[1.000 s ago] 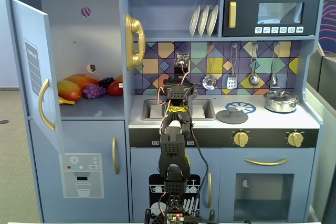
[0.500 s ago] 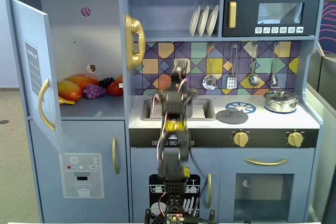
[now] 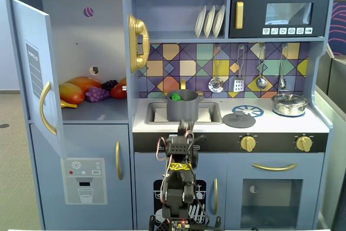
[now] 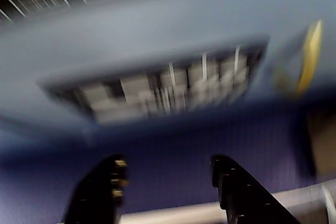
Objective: Pick up the green pineapple from the left cabinet and place it in the gray recipient
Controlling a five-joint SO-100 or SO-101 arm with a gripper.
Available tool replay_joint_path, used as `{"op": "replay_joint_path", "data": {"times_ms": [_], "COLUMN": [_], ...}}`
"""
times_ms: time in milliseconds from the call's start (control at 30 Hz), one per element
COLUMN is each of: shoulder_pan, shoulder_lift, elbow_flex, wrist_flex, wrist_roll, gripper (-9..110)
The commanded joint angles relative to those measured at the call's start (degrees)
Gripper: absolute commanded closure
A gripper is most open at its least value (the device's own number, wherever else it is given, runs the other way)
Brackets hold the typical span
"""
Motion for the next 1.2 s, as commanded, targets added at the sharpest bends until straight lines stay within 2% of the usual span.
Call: {"op": "replay_joint_path", "data": {"times_ms": [0,100,233,500,700,1167], "shoulder_pan": [-0.26,-2.11,-4.31,-5.36,-4.92,-4.04], "shoulder_lift": [-5.01,-7.65,-8.79,1.93,9.14,9.23], "elbow_flex": [8.88,11.95,11.95,12.04,12.04,12.04], "wrist_flex": [-10.20,-13.01,-10.11,12.30,22.94,23.64], "wrist_roll": [-1.14,0.35,2.72,2.02,-0.44,0.26], "gripper": [96,99,101,101,101,97]}}
